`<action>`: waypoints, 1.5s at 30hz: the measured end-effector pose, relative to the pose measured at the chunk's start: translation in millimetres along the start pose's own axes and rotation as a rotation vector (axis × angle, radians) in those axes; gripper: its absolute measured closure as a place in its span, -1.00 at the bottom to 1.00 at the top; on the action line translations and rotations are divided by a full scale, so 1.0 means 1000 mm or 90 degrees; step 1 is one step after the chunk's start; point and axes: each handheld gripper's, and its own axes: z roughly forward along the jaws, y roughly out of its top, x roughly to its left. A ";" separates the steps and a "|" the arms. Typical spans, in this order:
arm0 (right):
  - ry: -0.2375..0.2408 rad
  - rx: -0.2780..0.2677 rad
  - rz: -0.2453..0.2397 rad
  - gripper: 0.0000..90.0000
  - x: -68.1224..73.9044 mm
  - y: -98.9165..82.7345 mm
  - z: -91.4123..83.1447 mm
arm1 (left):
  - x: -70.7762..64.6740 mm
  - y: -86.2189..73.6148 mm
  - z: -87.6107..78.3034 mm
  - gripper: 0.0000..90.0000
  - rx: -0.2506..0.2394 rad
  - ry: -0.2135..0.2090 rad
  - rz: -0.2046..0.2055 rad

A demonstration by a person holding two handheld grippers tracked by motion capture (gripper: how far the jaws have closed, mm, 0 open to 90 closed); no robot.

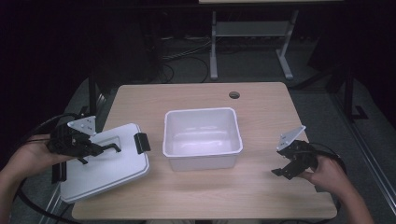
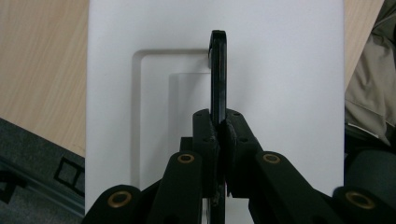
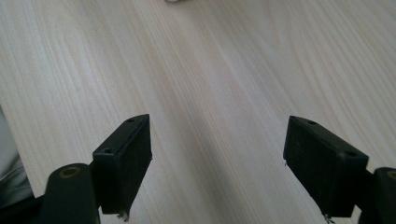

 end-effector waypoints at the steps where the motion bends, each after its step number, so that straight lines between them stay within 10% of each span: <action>1: 0.000 0.000 -0.001 -0.49 0.000 0.000 0.000 | 0.000 0.001 -0.002 0.88 0.001 0.001 0.003; 45: -0.011 0.003 -0.011 -0.51 -0.001 0.009 -0.005 | -0.001 0.059 -0.045 0.88 -0.036 -0.011 0.050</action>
